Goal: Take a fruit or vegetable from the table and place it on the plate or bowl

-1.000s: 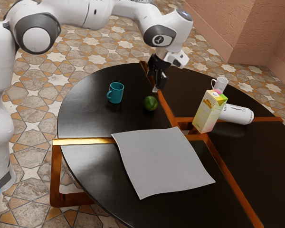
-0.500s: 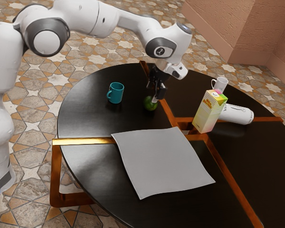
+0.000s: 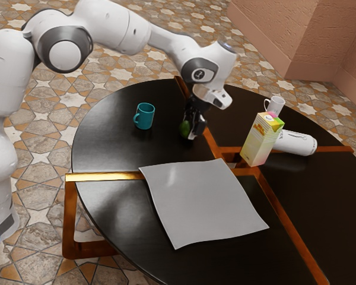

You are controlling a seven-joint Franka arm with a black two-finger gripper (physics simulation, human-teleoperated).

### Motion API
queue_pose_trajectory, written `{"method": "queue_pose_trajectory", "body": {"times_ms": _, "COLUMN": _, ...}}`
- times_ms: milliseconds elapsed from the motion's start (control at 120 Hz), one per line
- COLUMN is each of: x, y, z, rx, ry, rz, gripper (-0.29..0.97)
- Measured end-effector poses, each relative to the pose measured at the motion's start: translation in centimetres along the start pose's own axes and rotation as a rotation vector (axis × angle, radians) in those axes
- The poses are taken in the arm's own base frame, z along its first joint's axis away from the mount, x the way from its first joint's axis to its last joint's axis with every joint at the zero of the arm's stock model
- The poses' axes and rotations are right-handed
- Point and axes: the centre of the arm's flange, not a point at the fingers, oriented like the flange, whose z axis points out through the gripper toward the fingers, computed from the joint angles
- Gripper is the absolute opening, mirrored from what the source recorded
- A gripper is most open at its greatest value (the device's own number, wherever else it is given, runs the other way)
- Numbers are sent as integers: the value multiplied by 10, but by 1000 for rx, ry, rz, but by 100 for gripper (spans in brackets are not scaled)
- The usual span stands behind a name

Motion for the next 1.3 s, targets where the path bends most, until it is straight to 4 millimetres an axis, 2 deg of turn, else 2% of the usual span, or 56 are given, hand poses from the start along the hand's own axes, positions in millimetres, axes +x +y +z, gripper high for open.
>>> {"method": "queue_pose_trajectory", "body": {"times_ms": 100, "x": -1, "y": -6, "z": 3, "rx": -21, "ry": 2, "rz": -18, "gripper": 44}}
{"method": "queue_pose_trajectory", "body": {"times_ms": 208, "x": -2, "y": -4, "z": -4, "rx": -17, "ry": 16, "rz": -24, "gripper": 40}}
{"method": "queue_pose_trajectory", "body": {"times_ms": 242, "x": -3, "y": -2, "z": -11, "rx": -11, "ry": 25, "rz": -24, "gripper": 39}}
{"method": "queue_pose_trajectory", "body": {"times_ms": 308, "x": -9, "y": 9, "z": -42, "rx": 23, "ry": 63, "rz": -13, "gripper": 38}}
{"method": "queue_pose_trajectory", "body": {"times_ms": 400, "x": -15, "y": 58, "z": -88, "rx": 76, "ry": 103, "rz": 55, "gripper": 39}}
{"method": "queue_pose_trajectory", "body": {"times_ms": 508, "x": -15, "y": 123, "z": -110, "rx": 113, "ry": 112, "rz": 147, "gripper": 39}}
{"method": "queue_pose_trajectory", "body": {"times_ms": 567, "x": -14, "y": 156, "z": -112, "rx": 124, "ry": 109, "rz": 191, "gripper": 39}}
{"method": "queue_pose_trajectory", "body": {"times_ms": 767, "x": -19, "y": 257, "z": -94, "rx": 117, "ry": 78, "rz": 316, "gripper": 38}}
{"method": "queue_pose_trajectory", "body": {"times_ms": 892, "x": -30, "y": 298, "z": -92, "rx": 132, "ry": 79, "rz": 352, "gripper": 38}}
{"method": "queue_pose_trajectory", "body": {"times_ms": 967, "x": -35, "y": 310, "z": -93, "rx": 140, "ry": 78, "rz": 345, "gripper": 39}}
{"method": "queue_pose_trajectory", "body": {"times_ms": 1025, "x": -39, "y": 320, "z": -93, "rx": 162, "ry": 76, "rz": 341, "gripper": 50}}
{"method": "queue_pose_trajectory", "body": {"times_ms": 1158, "x": -42, "y": 321, "z": -92, "rx": 193, "ry": 69, "rz": 302, "gripper": 61}}
{"method": "queue_pose_trajectory", "body": {"times_ms": 1242, "x": -41, "y": 316, "z": -93, "rx": 204, "ry": 67, "rz": 272, "gripper": 64}}
{"method": "queue_pose_trajectory", "body": {"times_ms": 1300, "x": -27, "y": 286, "z": -109, "rx": 207, "ry": 88, "rz": 205, "gripper": 66}}
